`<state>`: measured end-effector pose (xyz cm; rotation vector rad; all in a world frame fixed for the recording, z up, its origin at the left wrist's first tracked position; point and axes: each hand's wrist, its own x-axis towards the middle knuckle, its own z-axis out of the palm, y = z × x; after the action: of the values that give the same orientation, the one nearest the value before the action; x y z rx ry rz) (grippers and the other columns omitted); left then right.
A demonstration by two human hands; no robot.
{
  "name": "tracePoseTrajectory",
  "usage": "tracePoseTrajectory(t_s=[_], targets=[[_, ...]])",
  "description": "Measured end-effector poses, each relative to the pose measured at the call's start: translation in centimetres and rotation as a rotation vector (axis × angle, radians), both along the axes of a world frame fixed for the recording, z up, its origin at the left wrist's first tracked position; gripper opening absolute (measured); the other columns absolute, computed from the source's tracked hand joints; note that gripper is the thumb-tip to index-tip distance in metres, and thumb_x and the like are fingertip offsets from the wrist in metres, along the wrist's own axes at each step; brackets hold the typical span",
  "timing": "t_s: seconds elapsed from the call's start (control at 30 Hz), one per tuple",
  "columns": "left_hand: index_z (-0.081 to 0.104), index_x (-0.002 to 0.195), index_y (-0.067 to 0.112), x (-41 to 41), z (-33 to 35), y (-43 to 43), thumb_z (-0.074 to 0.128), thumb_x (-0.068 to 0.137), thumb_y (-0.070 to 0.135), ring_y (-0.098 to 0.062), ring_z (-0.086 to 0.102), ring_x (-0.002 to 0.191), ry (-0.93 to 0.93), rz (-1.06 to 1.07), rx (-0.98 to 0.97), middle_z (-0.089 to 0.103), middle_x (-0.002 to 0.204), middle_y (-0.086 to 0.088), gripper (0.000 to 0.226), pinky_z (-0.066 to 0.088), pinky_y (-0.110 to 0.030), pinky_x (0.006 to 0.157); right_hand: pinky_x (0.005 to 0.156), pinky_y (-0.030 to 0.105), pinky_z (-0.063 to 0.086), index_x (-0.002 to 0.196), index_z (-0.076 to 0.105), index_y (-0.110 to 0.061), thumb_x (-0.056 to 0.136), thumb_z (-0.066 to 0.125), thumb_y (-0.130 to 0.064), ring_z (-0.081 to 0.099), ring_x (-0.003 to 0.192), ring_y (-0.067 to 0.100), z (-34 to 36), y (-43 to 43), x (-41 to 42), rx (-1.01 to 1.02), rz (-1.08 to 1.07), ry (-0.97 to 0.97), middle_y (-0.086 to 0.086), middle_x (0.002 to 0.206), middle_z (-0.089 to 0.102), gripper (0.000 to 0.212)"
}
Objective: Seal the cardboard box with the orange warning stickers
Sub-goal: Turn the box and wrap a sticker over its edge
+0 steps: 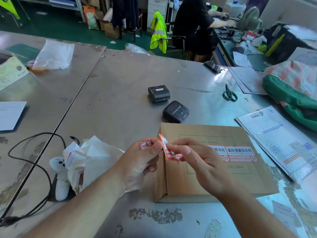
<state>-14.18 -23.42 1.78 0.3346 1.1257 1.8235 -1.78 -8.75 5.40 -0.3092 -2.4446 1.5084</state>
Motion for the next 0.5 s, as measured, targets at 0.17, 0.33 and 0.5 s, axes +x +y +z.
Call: tracePoseTrajectory(t_s=[0.17, 0.33, 0.5], targets=[[0.066, 0.077, 0.015, 0.04, 0.01, -0.40, 0.090, 0.048, 0.056, -0.006, 0.028, 0.043, -0.012, -0.011, 0.019, 0.034, 0.052, 0.004, 0.056, 0.030, -0.019, 0.043, 0.085, 0.015, 0.047, 0.111, 0.079, -0.025, 0.096, 0.043, -0.049, 0.067, 0.106, 0.006, 0.33, -0.33, -0.01, 0.063, 0.015, 0.011, -0.017, 0.109, 0.069, 0.045], [0.060, 0.085, 0.011, 0.17, 0.03, -0.37, 0.091, 0.046, 0.055, -0.006, 0.029, 0.042, -0.031, -0.002, 0.013, 0.036, 0.050, 0.005, 0.067, 0.030, -0.019, 0.042, 0.087, 0.011, 0.045, 0.115, 0.077, -0.024, 0.097, 0.044, -0.046, 0.065, 0.110, 0.002, 0.63, -0.50, 0.28, 0.112, 0.045, 0.014, -0.014, 0.113, 0.069, 0.043], [0.060, 0.084, 0.011, 0.29, -0.10, -0.21, 0.093, 0.042, 0.055, -0.007, 0.029, 0.043, -0.032, 0.012, -0.002, 0.036, 0.056, 0.000, 0.069, 0.031, -0.019, 0.041, 0.090, 0.018, 0.047, 0.118, 0.076, -0.022, 0.098, 0.042, -0.046, 0.065, 0.112, 0.008, 0.78, -0.41, 0.45, 0.137, 0.072, -0.007, -0.010, 0.115, 0.068, 0.045]])
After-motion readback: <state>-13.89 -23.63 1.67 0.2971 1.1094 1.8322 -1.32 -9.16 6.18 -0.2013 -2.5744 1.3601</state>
